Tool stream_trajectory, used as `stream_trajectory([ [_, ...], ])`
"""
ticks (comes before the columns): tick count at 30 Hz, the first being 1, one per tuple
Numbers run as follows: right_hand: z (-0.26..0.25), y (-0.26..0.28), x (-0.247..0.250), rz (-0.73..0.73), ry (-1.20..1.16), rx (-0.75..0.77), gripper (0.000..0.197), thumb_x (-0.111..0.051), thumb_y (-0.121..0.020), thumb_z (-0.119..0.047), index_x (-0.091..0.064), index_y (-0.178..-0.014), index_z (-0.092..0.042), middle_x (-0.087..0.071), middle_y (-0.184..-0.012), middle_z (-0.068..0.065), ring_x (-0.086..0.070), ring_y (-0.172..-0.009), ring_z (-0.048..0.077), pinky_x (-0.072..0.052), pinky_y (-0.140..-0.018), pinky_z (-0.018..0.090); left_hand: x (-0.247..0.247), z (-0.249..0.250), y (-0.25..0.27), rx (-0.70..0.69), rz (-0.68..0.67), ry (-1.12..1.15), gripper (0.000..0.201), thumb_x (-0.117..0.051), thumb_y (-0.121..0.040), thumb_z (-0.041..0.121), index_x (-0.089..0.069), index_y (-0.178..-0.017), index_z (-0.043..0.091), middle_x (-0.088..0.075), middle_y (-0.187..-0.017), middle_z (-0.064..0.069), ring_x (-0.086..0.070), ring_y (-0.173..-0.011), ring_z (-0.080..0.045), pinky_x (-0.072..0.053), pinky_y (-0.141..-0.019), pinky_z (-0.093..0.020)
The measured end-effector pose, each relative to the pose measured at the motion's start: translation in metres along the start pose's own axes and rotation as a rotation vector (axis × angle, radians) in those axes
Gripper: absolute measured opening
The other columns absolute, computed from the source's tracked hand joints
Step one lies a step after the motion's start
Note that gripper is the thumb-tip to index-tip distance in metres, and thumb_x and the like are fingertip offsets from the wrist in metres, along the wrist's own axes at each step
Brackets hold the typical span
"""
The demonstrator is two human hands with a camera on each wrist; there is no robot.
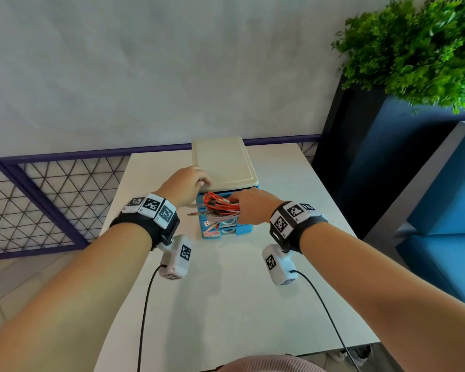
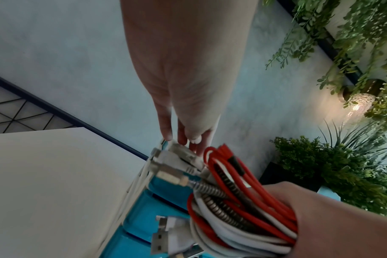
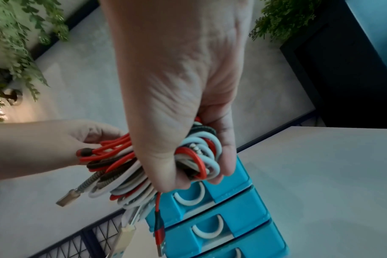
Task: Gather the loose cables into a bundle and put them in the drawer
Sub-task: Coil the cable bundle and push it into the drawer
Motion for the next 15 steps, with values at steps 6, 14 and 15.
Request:
stream_trajectory([
  [6,0.000,0.007,0.003,0.011,-0.055,-0.015,0.027,-0.060,-0.079,-0.020,-0.059,-0.107,-0.016,-0.065,-0.091,0.003,-0.053,-0.064,0.017,-0.038,-0.056,0.023,0.000,0.000,-0.002,-0.002,-0.001,0.022,0.018,-0.054,-0.090,0.005,-0.070,-0.098,0.007,-0.062,-0.102,-0.004,-0.057,-0.094,-0.019,-0.035,-0.077,-0.023],
  [14,0.005,0.047,0.018,-0.103,-0.279,-0.011,0.026,-0.066,-0.078,-0.012,-0.057,-0.099,-0.024,-0.060,-0.072,-0.009,-0.059,-0.054,0.009,-0.049,-0.052,0.018,-0.011,0.000,-0.004,0.006,-0.113,-0.079,0.046,-0.083,-0.064,0.032,-0.055,-0.099,0.020,-0.052,-0.104,0.004,-0.051,-0.098,-0.020,-0.047,-0.083,-0.037],
  [15,0.007,0.050,0.027,-0.083,-0.316,-0.025,0.029,-0.066,-0.079,-0.012,-0.059,-0.105,-0.022,-0.062,-0.073,-0.008,-0.060,-0.053,0.007,-0.050,-0.054,0.018,-0.013,0.002,-0.003,-0.006,-0.137,-0.095,0.052,-0.084,-0.062,0.036,-0.053,-0.100,0.020,-0.050,-0.103,0.004,-0.051,-0.099,-0.023,-0.047,-0.083,-0.038],
])
Point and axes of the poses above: each hand's wrist, its own y-axis away from the middle knuckle, its own x-axis out of the back of the hand, z = x × y, the point moved 4 cm from there along -y, towards the middle knuckle
